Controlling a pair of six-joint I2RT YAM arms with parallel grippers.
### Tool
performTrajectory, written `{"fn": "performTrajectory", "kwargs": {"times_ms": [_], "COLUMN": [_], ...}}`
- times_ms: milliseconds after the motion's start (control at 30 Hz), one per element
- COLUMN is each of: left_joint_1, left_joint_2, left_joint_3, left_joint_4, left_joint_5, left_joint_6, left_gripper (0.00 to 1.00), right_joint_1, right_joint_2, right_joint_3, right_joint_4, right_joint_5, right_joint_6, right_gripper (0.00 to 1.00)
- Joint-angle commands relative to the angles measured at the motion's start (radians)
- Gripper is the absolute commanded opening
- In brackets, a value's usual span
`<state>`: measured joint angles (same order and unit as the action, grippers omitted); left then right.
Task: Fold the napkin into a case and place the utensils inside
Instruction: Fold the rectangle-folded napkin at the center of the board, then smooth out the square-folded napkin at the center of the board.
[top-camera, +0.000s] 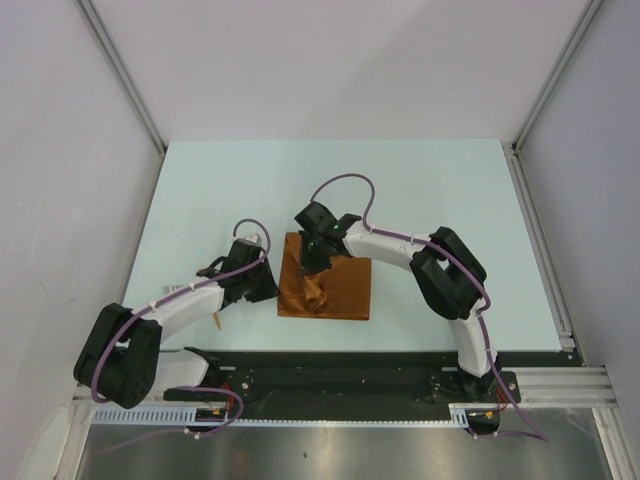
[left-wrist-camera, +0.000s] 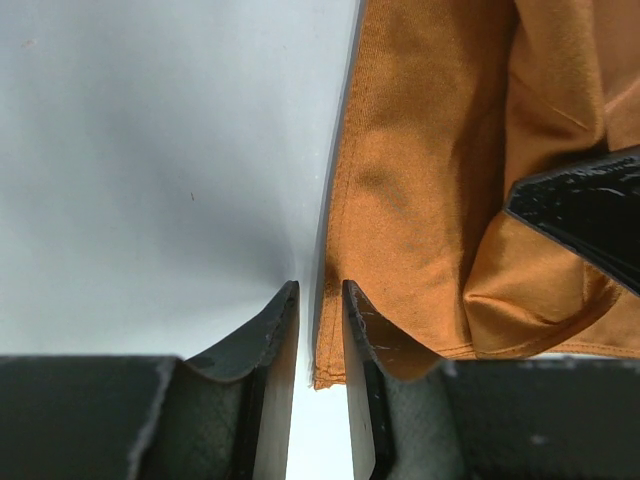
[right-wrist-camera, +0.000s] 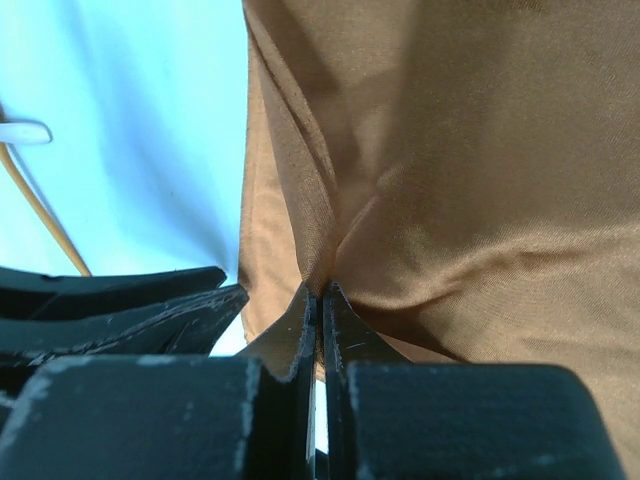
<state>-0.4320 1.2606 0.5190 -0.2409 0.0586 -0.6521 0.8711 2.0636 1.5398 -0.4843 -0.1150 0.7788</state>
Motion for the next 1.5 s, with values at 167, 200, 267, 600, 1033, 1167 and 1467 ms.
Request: {"fn": "performTrajectory", "kwargs": {"times_ms": [167,200,267,600,1033,1167,1467], "left_joint_1": [-0.013,-0.013,-0.014,-0.014,-0.097,-0.102,-0.100], "left_joint_2": [-0.050,-0.049,-0.049,-0.162,-0.092,-0.064,-0.170], "left_joint_3": [-0.005,-0.007,-0.008,0.036,0.220,0.234,0.211], "left_joint_4": [0.012,0.012,0.012,-0.101,-0.081,-0.075,-0.149], "left_joint_5": [-0.019,-0.020,-0.022,-0.055,0.092,0.055,-0.043], "left_joint_6": [-0.015,-0.015,-0.015,0.003,0.080,0.065,0.058], "left_gripper": [0.29,0.29,0.29,0.45,0.45,0.34,0.33], "right_joint_1": [-0.003,-0.004,-0.007,-0.037,-0.228,-0.198,-0.101], "right_joint_2": [0.020,0.021,0.024,-0.107,-0.454,-0.413,-0.267], "right_joint_3": [0.057,0.059,0.060,0.020,-0.536,-0.555,-0.506], "right_joint_4": [0.026,0.027,0.033,0.117,0.367,0.417,0.351], "right_joint_5": [0.005,0.002,-0.005,-0.199,-0.417,-0.391,-0.265], "right_joint_6": [0.008,0.011,0.013,-0.030,-0.079,-0.072,-0.139], "right_gripper": [0.00,0.00,0.00,0.59,0.74,0.33,0.10]}}
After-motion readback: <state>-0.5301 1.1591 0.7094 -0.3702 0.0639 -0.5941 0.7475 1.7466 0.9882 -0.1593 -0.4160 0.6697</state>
